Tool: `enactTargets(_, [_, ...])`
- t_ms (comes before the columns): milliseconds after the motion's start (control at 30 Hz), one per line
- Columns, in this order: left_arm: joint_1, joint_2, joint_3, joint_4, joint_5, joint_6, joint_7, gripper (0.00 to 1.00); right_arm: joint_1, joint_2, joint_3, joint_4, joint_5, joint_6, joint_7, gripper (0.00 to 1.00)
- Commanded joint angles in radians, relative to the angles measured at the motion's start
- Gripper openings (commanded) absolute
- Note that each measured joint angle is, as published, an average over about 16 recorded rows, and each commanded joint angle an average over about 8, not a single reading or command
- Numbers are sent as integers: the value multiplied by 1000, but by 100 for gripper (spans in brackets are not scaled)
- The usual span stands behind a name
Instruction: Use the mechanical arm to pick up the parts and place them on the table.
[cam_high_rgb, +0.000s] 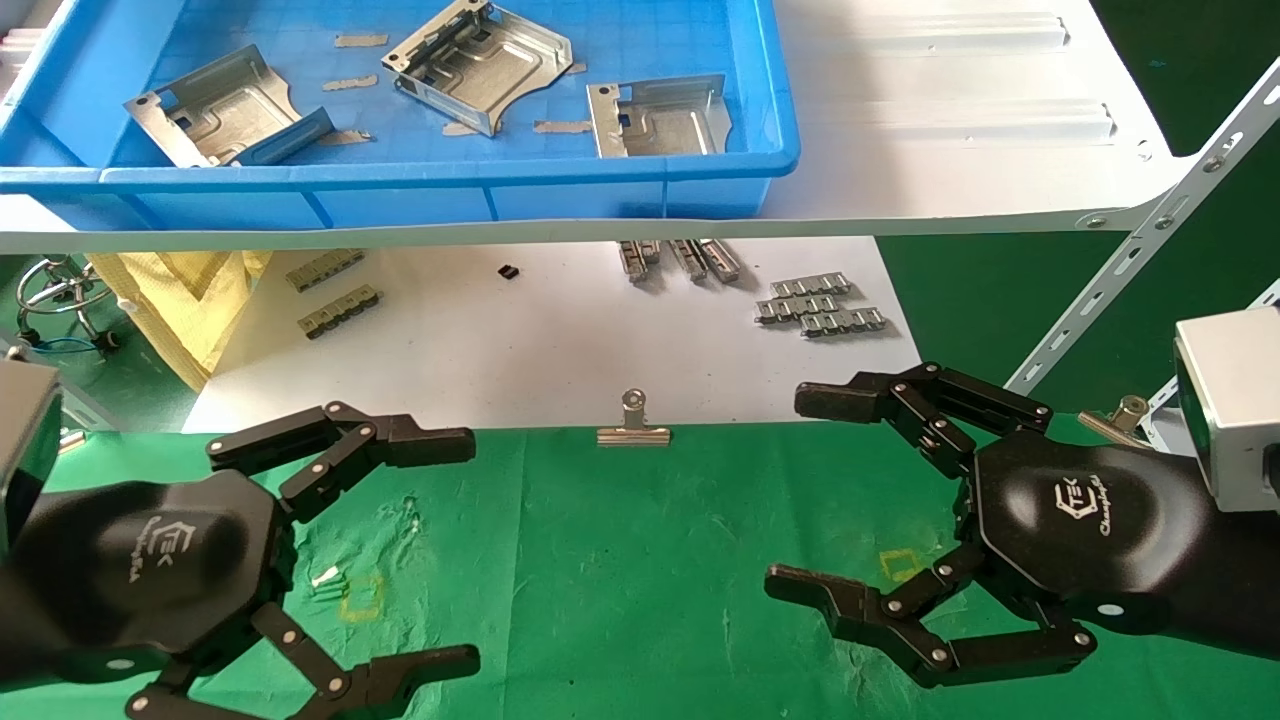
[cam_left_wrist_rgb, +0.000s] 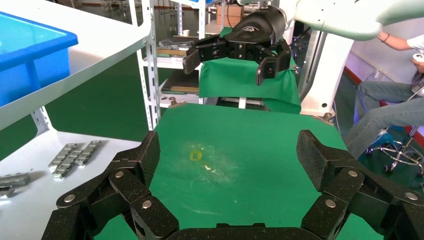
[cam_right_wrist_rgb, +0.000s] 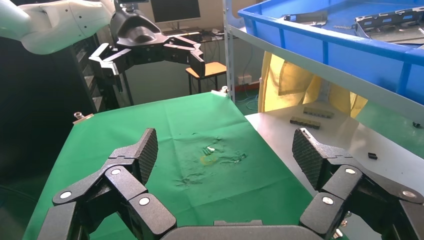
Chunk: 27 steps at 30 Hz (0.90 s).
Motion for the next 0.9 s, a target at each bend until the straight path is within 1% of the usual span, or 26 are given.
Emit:
enactTargets(33, [0,0,0,0,0,0,0,100,0,0,0,0,0,0,0,100])
enactTargets(333, [0,0,0,0,0,0,0,100,0,0,0,0,0,0,0,100])
enactTargets(600, [0,0,0,0,0,0,0,100,0,0,0,0,0,0,0,0])
enactTargets(900, [0,0,0,0,0,0,0,100,0,0,0,0,0,0,0,0])
